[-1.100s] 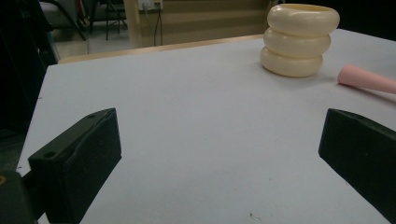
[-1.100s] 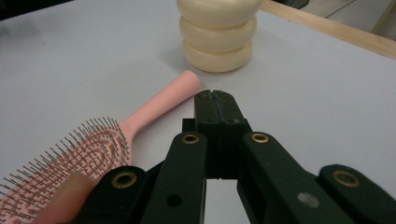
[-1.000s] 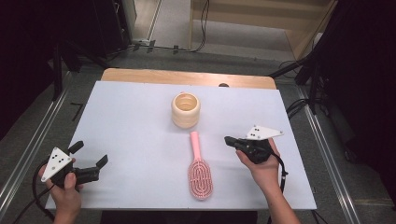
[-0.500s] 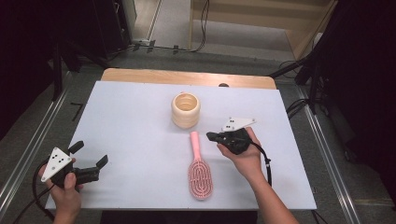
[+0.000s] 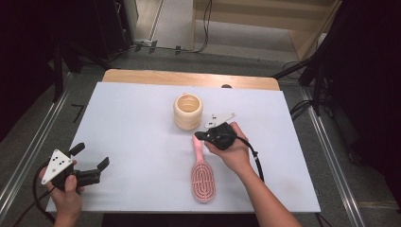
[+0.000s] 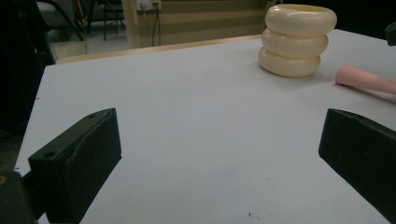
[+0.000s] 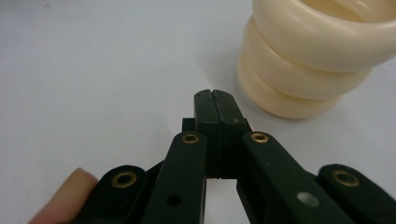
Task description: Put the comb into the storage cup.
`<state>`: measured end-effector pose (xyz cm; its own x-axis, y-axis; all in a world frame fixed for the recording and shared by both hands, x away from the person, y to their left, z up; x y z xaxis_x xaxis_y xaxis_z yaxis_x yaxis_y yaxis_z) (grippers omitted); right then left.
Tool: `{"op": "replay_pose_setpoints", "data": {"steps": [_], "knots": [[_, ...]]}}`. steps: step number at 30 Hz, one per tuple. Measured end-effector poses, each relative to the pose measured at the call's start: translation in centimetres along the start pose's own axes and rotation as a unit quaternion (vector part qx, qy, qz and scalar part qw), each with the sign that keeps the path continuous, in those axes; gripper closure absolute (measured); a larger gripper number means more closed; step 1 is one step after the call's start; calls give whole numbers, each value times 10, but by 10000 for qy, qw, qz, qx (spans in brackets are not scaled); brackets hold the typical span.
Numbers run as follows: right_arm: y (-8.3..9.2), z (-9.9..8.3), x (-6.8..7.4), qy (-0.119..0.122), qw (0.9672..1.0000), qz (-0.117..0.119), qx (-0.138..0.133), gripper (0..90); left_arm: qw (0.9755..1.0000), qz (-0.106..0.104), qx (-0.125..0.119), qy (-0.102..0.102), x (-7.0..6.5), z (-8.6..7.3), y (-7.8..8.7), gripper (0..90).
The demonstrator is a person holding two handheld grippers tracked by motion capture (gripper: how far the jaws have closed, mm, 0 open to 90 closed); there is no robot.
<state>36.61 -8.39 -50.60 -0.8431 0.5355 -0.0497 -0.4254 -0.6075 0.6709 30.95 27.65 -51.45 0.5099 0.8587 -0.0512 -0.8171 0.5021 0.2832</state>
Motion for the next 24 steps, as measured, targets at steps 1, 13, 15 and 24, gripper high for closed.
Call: {"op": "replay_pose_setpoints", "data": {"steps": [1, 13, 15, 24], "knots": [[-6, 1, 0, 39, 10000, 7, 62, 878, 10000, -1, -2, 3, 0, 0, 0, 0], [-37, -4, -6, -2, 9992, -4, 391, 878, 10000, -7, -6, 4, 0, 0, 0, 0], [-41, -4, -5, -30, 9990, 35, 439, 878, 10000, -6, -2, 3, 0, 0, 0, 0], [-53, -6, -7, -20, 9984, 60, 570, 879, 10000, 7, -1, 6, 1, 0, 1, 0]]}}
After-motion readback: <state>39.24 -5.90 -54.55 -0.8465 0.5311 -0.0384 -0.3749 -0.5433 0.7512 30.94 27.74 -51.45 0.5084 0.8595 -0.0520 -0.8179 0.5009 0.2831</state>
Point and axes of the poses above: each handheld gripper's, and its own axes: y roughly backward along the jaws, z roughly out of its top, x roughly to its left, the point moved 8 cm from there along -y, roughly forward along the jaws, and after that the axes turned 3 degrees about y, right-handed, at the moved point
